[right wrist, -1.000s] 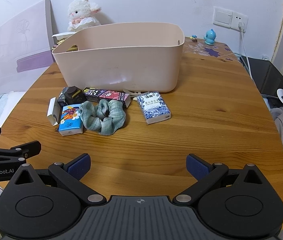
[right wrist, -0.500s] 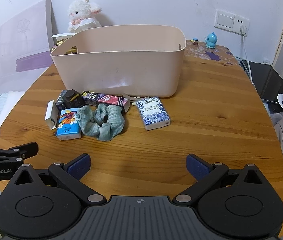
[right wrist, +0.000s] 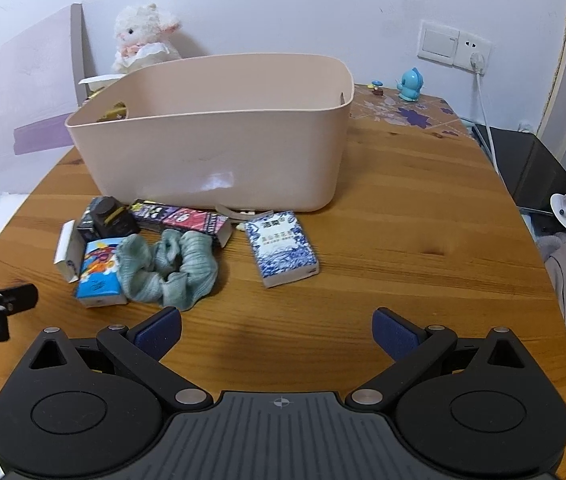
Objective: Organize objects
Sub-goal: 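Grasp the white box with left tool while right tool grasps the blue-and-white tea box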
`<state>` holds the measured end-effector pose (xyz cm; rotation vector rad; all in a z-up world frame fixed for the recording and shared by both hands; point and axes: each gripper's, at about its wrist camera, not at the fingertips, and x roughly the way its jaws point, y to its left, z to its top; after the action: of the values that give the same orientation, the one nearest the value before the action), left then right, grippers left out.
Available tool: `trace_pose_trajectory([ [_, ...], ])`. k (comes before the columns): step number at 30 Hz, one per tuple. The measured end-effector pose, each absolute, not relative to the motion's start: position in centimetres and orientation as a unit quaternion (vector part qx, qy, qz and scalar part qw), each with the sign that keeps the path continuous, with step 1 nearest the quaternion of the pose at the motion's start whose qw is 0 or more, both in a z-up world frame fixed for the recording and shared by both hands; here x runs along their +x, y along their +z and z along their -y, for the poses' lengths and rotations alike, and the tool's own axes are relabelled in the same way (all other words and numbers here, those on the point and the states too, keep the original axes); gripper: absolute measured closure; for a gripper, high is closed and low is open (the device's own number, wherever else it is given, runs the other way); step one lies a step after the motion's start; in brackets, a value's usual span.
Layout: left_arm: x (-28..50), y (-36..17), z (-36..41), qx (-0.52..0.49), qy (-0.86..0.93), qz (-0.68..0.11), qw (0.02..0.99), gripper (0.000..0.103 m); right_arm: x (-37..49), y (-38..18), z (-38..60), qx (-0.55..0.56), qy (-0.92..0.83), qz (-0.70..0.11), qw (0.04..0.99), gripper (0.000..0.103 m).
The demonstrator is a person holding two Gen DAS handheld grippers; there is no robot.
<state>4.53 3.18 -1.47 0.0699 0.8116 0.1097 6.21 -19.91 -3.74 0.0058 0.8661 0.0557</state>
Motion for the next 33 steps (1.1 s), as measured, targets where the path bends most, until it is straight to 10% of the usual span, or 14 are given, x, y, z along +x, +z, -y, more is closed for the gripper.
trace_pose_trajectory([
  [22, 11.0, -5.0, -4.0, 0.051, 0.042, -0.414, 0.908, 0.000, 13.6, -8.7, 20.9, -0.019, 0.021, -0.443, 0.896, 0.023],
  [33, 12.0, -5.9, -4.3, 0.016, 0.014, -0.422, 0.906, 0.050, 14.2, -9.1, 20.0, -0.029, 0.048, -0.428, 0.902, 0.057],
])
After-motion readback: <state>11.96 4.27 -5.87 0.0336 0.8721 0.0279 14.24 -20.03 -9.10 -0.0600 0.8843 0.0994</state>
